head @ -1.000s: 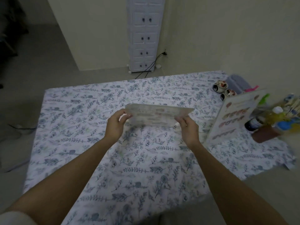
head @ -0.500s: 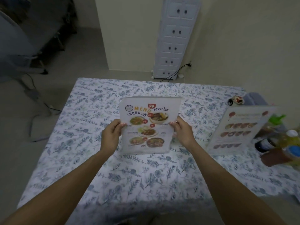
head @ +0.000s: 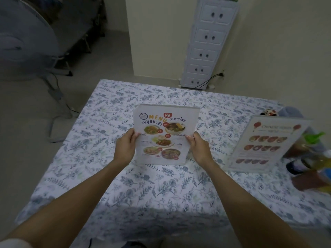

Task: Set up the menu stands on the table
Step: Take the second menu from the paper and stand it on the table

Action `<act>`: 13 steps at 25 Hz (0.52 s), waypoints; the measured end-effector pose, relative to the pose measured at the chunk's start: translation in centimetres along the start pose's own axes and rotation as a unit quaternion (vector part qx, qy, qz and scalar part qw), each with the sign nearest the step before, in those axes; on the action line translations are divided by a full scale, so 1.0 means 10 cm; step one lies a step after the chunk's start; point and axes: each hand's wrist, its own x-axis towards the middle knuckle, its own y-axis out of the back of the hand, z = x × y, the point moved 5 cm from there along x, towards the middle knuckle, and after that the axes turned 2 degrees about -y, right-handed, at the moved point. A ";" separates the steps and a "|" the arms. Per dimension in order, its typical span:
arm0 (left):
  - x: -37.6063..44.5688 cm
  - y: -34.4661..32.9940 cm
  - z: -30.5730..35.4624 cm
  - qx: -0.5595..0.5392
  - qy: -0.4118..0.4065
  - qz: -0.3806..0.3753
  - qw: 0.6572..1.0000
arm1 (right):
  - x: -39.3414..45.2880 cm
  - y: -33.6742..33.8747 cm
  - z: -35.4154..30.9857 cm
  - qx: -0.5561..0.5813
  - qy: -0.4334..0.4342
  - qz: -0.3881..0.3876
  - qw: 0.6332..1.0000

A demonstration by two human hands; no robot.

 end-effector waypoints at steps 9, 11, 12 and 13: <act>-0.69 -0.52 0.02 0.325 -0.055 -0.152 0.932 | -0.55 0.09 0.21 -0.299 0.042 -0.090 0.949; -0.79 -0.69 0.11 0.361 -0.098 -0.179 0.910 | -0.69 0.20 0.31 -0.321 0.042 -0.079 0.943; -0.82 -0.78 0.17 0.370 -0.117 -0.188 0.902 | -0.76 0.27 0.36 -0.326 0.037 -0.070 0.942; -0.84 -0.87 0.24 0.374 -0.133 -0.199 0.896 | -0.83 0.35 0.42 -0.327 0.027 -0.064 0.943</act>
